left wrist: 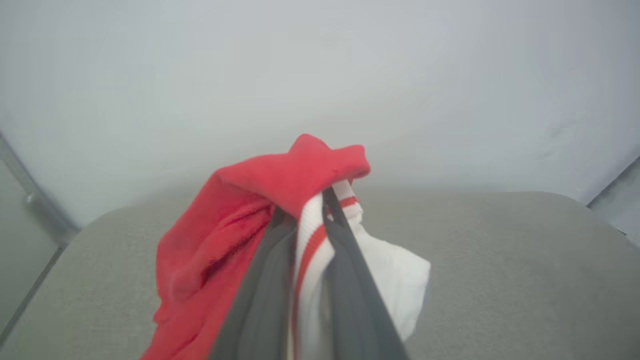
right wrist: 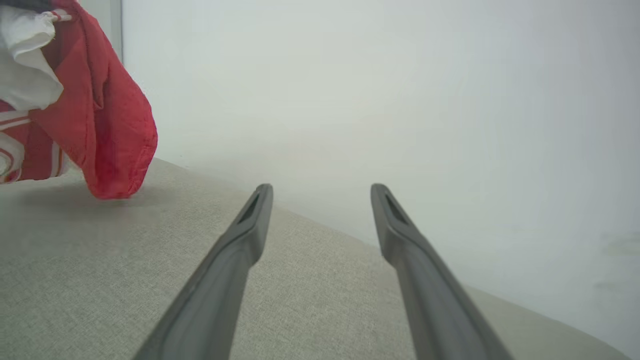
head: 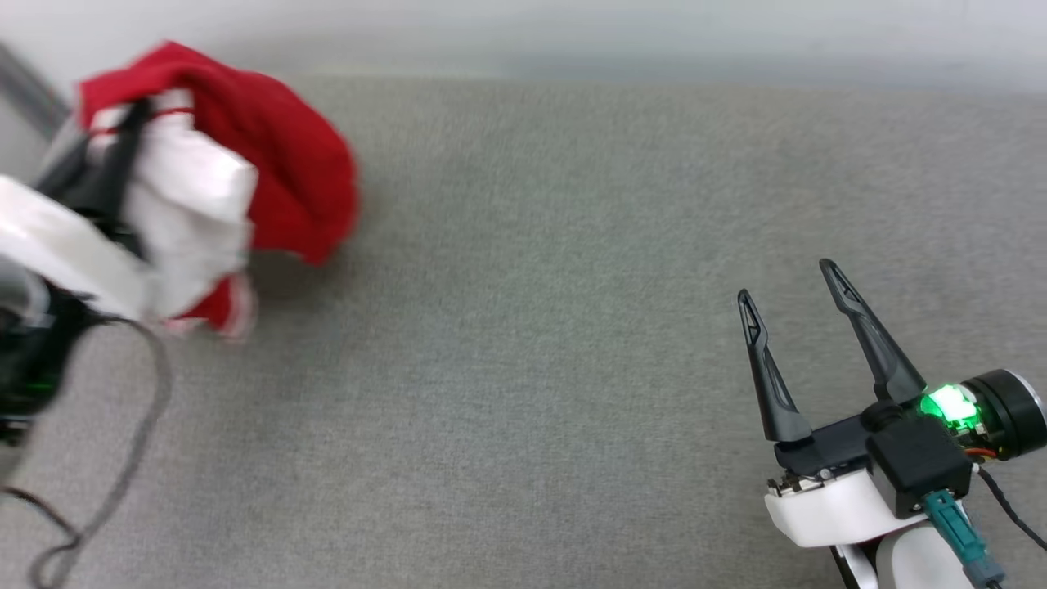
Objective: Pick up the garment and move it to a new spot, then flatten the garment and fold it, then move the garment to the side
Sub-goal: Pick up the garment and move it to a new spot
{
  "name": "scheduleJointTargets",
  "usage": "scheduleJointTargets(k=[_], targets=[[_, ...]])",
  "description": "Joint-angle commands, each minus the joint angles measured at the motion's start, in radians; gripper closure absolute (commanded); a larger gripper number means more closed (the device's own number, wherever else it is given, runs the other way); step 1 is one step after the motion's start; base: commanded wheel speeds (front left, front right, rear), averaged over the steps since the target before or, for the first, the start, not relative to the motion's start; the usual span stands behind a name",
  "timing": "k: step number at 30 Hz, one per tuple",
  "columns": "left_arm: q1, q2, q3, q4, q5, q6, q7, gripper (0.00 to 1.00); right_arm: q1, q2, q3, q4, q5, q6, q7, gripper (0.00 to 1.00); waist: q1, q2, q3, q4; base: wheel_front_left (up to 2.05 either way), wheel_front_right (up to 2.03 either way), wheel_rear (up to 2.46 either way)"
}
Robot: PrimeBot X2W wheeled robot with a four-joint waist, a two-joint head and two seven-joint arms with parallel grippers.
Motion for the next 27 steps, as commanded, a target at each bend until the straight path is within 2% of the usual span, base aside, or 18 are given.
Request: scheduleJointTargets(k=[1, 7, 11, 13, 18, 19, 25, 26, 27], targets=[[0.013, -0.034, -0.011, -0.04, 0.009, 0.037, -0.007, 1.0, 0.012, 0.002, -0.003, 0.002, 0.014, 0.0, -0.002, 0.0, 0.0002, 0.0, -0.041, -0.028, 0.0, 0.0, 0.0], [0.001, -0.19, -0.069, -0.161, 0.029, 0.169, -0.015, 1.0, 0.022, 0.002, -0.019, -0.005, 0.042, 0.0, -0.002, 0.0, 0.0002, 0.0, -0.058, -0.079, 0.0, 0.0, 0.0], [-0.02, -0.303, -0.121, -0.177, 0.051, 0.217, -0.025, 1.0, 0.011, 0.002, -0.042, -0.017, 0.059, 0.0, -0.002, 0.0, 0.0002, 0.0, -0.042, -0.127, 0.0, 0.0, 0.0], [-0.033, -0.357, -0.153, -0.165, 0.059, 0.227, -0.027, 1.0, 0.002, 0.002, -0.055, -0.024, 0.061, 0.0, -0.002, 0.0, 0.0002, 0.0, -0.028, -0.153, 0.0, 0.0, 0.0], [-0.079, -0.5, -0.237, -0.08, 0.095, 0.22, -0.036, 1.0, -0.027, 0.002, -0.092, -0.049, 0.087, 0.0, -0.002, 0.0, 0.0002, 0.0, 0.018, -0.221, 0.0, 0.0, 0.0], [-0.079, -0.5, -0.237, -0.08, 0.095, 0.22, -0.036, 1.0, -0.027, 0.002, -0.092, -0.049, 0.087, 0.0, -0.002, 0.0, 0.0002, 0.0, 0.018, -0.221, 0.0, 0.0, 0.0], [-0.132, -0.638, -0.345, 0.1, 0.149, 0.193, -0.037, 1.0, -0.053, 0.003, -0.162, -0.056, 0.131, 0.0, -0.002, 0.0, 0.0002, 0.0, 0.068, -0.306, 0.0, 0.0, 0.0], [-0.14, -0.656, -0.365, 0.13, 0.162, 0.183, -0.036, 0.89, -0.057, 0.003, -0.17, -0.051, 0.135, 0.0, -0.002, 0.0, 0.0002, 0.0, 0.076, -0.316, 0.0, 0.0, 0.0], [-0.147, -0.671, -0.385, 0.16, 0.173, 0.174, -0.033, 0.53, -0.059, 0.003, -0.177, -0.048, 0.139, 0.0, -0.002, 0.0, 0.0002, 0.0, 0.083, -0.325, 0.0, 0.0, 0.0]])
